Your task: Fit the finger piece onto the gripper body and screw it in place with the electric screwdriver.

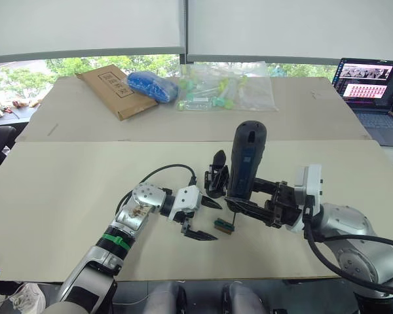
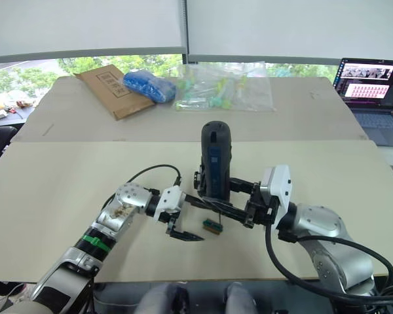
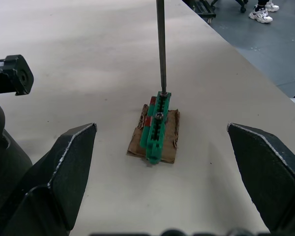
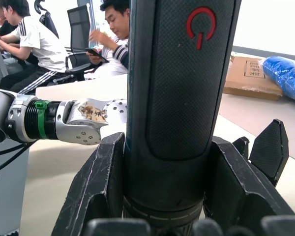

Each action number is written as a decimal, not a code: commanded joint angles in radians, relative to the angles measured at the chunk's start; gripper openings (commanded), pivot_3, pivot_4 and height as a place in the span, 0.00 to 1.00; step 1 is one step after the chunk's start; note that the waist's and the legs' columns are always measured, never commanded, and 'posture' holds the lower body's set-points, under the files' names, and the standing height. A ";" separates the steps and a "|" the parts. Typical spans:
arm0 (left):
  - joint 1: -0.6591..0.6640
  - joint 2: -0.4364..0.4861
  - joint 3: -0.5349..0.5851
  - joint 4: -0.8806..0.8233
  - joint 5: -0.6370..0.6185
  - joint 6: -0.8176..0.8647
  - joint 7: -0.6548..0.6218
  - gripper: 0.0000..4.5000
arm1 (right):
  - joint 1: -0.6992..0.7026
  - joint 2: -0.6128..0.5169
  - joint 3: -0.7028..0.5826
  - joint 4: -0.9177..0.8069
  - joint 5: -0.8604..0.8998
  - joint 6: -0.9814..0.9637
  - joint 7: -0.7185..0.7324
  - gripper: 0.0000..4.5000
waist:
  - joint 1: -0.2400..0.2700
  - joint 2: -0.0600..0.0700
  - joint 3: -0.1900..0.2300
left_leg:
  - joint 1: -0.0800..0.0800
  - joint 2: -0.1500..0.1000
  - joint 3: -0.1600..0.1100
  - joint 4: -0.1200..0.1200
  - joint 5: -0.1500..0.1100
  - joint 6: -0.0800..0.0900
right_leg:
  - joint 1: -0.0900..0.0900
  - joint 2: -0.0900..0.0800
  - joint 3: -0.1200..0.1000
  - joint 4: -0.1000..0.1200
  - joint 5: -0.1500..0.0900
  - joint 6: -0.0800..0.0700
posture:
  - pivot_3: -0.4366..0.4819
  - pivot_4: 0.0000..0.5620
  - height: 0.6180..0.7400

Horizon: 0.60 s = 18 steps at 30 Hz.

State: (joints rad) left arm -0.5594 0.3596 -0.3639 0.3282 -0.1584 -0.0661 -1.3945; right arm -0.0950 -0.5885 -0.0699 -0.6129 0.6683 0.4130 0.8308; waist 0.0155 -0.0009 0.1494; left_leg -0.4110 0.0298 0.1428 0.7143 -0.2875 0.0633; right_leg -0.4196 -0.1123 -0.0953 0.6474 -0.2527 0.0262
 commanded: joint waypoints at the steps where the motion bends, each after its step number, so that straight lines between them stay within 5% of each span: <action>1: -0.007 -0.003 0.004 -0.033 -0.007 -0.011 0.002 1.00 | -0.011 0.002 -0.020 -0.016 0.005 -0.046 0.011 0.42 | 0.000 0.000 0.000 | 0.000 0.000 0.000 0.000 0.000 0.000 | 0.000 0.000 0.000 0.000 0.000 0.000 | 0.48 0.27 1.00; 18: 0.110 0.125 0.086 -0.278 -0.107 0.143 0.028 1.00 | -0.116 -0.066 -0.085 -0.107 0.184 0.055 -0.043 0.42 | 0.000 0.000 0.000 | 0.000 0.001 -0.001 0.000 0.000 0.000 | 0.000 0.000 0.000 0.000 0.000 0.000 | 0.48 0.27 1.00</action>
State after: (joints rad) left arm -0.4538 0.4782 -0.3113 0.0959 -0.2339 0.0489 -1.3844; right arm -0.1841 -0.6439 -0.1023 -0.6607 0.7888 0.4633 0.7964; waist 0.0152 -0.0009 0.1495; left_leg -0.4109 0.0308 0.1422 0.7148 -0.2876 0.0634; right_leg -0.4195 -0.1127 -0.0952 0.6474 -0.2526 0.0261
